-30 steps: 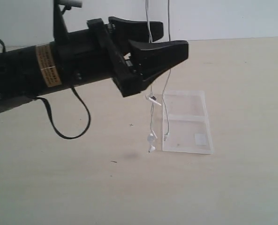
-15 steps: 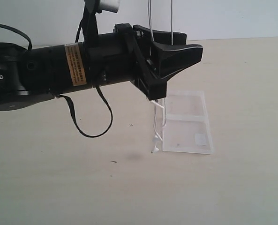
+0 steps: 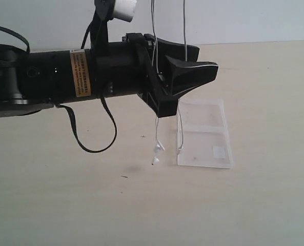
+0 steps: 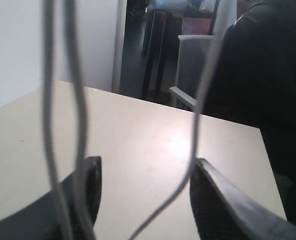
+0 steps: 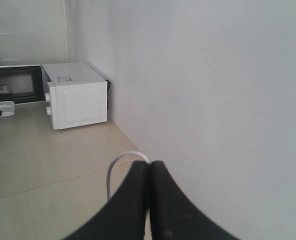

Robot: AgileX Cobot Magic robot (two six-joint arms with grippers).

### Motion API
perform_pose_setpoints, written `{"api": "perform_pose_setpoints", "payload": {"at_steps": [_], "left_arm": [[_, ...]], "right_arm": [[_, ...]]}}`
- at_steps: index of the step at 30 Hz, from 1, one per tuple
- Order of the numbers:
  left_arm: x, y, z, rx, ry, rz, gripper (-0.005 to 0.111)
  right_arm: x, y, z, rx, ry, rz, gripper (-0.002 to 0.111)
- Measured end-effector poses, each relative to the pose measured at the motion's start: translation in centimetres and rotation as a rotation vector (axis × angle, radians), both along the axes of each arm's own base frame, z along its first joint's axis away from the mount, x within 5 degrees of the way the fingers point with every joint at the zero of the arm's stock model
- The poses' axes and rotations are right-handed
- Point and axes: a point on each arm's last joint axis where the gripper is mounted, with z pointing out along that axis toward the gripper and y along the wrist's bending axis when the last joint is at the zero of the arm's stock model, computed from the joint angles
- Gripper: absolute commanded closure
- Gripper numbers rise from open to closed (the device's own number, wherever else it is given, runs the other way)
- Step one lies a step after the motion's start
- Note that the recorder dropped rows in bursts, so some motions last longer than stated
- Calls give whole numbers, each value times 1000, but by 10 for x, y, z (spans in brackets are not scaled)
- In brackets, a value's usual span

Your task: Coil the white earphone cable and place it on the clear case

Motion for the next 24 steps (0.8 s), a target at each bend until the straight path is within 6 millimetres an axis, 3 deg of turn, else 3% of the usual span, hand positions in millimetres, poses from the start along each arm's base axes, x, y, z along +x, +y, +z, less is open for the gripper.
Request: {"api": "perform_pose_setpoints", "payload": {"at_steps": [7, 18, 20, 24], "left_arm": [[3, 11, 6, -2, 19, 10, 54], [2, 11, 3, 18, 38, -5, 55], [2, 11, 3, 18, 43, -5, 63], [2, 12, 3, 19, 49, -2, 93]], "right_arm": [[0, 0, 0, -1, 0, -1, 108], [0, 0, 0, -5, 2, 2, 108], [0, 0, 0, -5, 2, 2, 108], [0, 0, -1, -6, 2, 2, 108]]}}
